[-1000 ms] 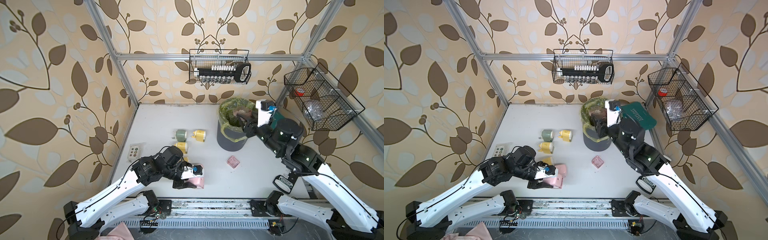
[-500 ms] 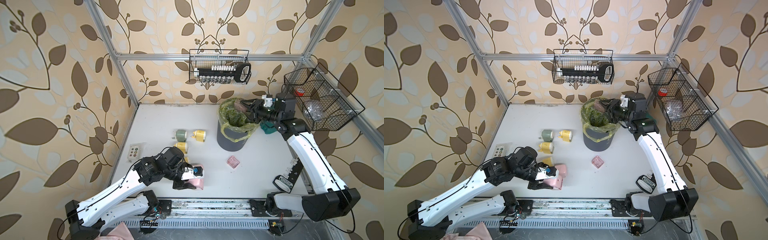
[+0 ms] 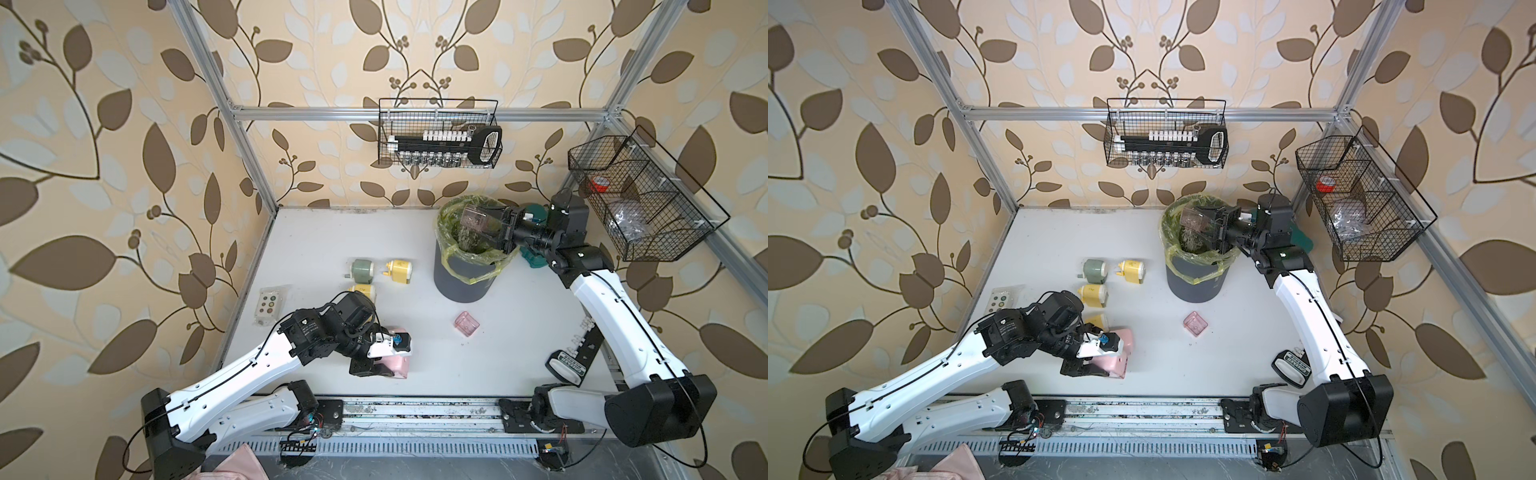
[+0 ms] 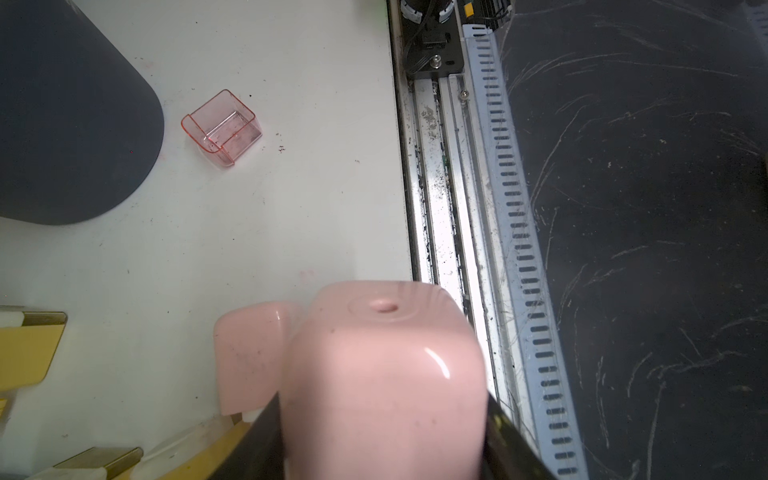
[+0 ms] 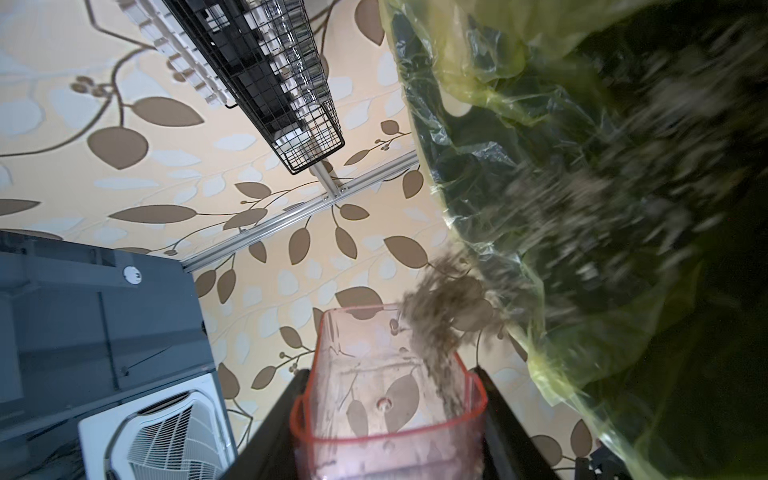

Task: Take out the pencil sharpener tray and clean the shavings
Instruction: Pour the shavings into the trash bin, then place the pencil sharpener at the center of the board.

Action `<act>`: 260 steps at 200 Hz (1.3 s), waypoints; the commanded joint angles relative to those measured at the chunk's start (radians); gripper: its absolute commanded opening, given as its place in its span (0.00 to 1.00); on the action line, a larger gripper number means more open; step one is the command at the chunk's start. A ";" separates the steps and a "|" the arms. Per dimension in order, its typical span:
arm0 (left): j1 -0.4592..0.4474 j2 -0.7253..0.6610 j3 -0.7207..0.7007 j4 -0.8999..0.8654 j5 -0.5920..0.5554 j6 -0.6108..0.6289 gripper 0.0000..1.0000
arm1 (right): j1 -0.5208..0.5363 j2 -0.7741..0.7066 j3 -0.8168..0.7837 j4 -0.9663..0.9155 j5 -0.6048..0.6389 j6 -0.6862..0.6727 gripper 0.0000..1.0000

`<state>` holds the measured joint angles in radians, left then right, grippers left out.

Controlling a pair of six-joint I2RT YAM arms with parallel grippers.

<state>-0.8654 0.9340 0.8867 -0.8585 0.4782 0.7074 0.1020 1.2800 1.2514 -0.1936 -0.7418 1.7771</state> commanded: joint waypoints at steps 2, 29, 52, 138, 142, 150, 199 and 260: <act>-0.011 0.007 0.057 0.036 0.005 0.027 0.00 | -0.005 -0.025 -0.048 0.130 -0.041 0.126 0.00; -0.011 0.015 0.065 0.035 -0.002 0.035 0.00 | -0.017 -0.046 -0.065 0.170 -0.052 0.173 0.00; -0.011 0.021 0.067 0.035 -0.008 0.045 0.00 | -0.041 -0.053 -0.072 0.138 -0.061 0.170 0.00; -0.011 0.076 0.107 0.049 -0.017 0.060 0.00 | -0.110 -0.116 -0.148 0.200 -0.152 0.276 0.00; -0.011 0.082 0.116 0.043 -0.020 0.062 0.00 | -0.103 -0.119 -0.170 0.305 -0.141 0.321 0.00; -0.011 0.092 0.133 0.026 -0.023 0.062 0.00 | -0.093 -0.138 -0.163 0.331 -0.101 0.305 0.00; -0.011 0.109 0.144 0.031 -0.060 0.079 0.00 | -0.109 -0.095 -0.160 0.192 -0.121 0.161 0.00; 0.016 0.198 0.227 0.002 -0.153 0.181 0.00 | -0.126 -0.059 -0.094 0.195 -0.185 -0.201 0.00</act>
<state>-0.8642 1.0920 1.0470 -0.8478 0.3683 0.8204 -0.0116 1.2255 1.0992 0.0170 -0.8951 1.8565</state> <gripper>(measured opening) 0.560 0.499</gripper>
